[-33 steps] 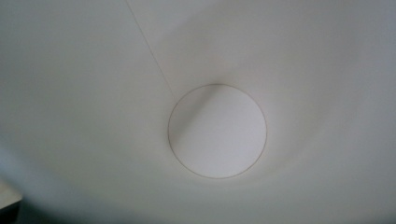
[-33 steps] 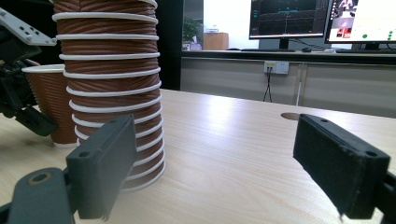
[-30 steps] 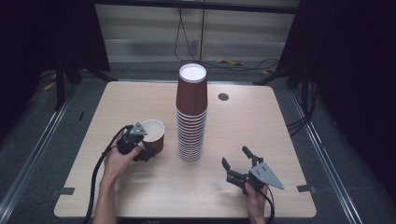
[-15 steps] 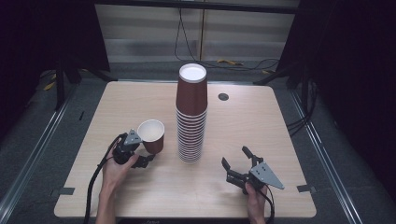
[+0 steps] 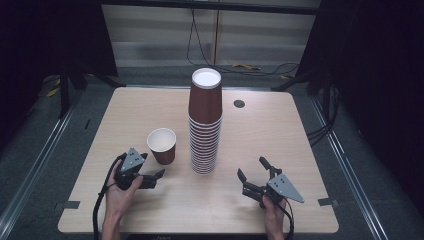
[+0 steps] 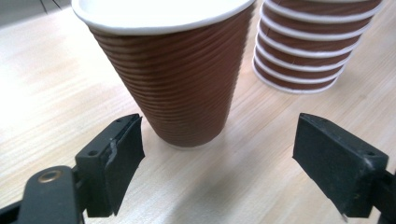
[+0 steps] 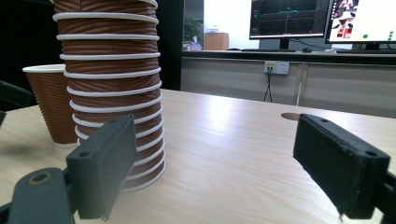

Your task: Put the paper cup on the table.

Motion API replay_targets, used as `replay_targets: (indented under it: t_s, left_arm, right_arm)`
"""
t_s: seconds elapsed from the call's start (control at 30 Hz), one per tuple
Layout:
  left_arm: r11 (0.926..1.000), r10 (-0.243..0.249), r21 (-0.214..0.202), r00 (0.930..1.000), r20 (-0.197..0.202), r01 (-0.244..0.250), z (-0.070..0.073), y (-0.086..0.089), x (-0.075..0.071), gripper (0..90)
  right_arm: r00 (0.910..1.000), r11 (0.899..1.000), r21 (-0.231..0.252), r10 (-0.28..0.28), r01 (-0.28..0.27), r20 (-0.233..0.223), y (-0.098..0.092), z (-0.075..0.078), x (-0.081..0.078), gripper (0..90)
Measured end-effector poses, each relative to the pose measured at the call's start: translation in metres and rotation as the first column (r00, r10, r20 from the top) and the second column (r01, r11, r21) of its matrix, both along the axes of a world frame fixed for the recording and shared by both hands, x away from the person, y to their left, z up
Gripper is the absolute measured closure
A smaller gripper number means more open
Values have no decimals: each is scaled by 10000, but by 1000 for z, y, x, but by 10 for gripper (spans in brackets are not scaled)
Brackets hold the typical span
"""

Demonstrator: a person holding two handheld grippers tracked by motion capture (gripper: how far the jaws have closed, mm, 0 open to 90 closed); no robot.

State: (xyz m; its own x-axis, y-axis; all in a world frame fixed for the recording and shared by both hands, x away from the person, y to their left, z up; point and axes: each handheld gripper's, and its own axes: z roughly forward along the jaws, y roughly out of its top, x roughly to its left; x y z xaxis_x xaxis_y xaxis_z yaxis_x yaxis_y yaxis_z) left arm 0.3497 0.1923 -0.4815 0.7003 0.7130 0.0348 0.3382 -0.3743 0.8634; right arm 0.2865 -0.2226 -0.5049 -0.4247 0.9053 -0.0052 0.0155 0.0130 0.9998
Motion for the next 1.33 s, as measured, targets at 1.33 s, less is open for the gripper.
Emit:
replay_targets:
  t_s: [1.33]
  left_arm:
    - [9651,490,-2618,9826,1791,-4,-27,-39,-51,156]
  right_arm:
    - [10000,10000,18,4,-4,-17,0,0,0,136]
